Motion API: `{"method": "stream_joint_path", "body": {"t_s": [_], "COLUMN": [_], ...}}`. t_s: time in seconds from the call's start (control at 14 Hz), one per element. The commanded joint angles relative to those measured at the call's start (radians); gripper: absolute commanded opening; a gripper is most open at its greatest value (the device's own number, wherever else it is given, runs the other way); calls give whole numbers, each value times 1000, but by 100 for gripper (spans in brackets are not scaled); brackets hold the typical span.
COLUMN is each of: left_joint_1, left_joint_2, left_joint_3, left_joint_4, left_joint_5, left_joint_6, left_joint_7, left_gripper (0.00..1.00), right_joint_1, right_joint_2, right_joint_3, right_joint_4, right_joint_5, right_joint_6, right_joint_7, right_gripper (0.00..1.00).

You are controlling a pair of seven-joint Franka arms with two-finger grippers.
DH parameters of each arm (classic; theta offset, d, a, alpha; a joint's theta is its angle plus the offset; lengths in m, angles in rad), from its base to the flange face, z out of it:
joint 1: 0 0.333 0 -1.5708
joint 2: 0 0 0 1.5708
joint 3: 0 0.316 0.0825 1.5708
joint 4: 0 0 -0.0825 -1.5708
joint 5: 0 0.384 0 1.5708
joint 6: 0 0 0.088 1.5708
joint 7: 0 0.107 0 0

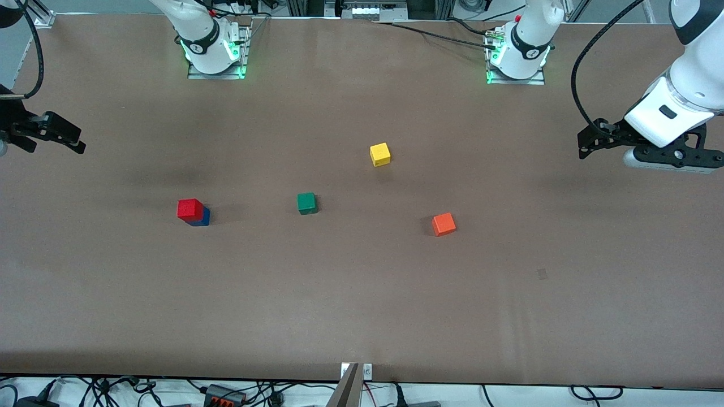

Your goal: Pass red block to right arm, stack on blue

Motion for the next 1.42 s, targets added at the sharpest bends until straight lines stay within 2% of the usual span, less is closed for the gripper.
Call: {"method": "stream_joint_path", "body": {"t_s": [0.0, 1.35], "left_joint_1": [-2, -2], "left_joint_2": [17, 17], "left_joint_3": [0, 0], "left_joint_4": [34, 34], "left_joint_5": [-13, -13], "left_joint_6": [-23, -23], "left_joint_7": [-2, -8], "left_gripper": [100, 100], "right_joint_1": [-4, 2], "right_joint_2": [-7, -14], "right_joint_3": [4, 4], "right_joint_4": [-1, -4], "right_joint_5": [-12, -10], "right_joint_6": [-5, -23], "right_joint_7": [-4, -6], "right_gripper": [100, 100]}}
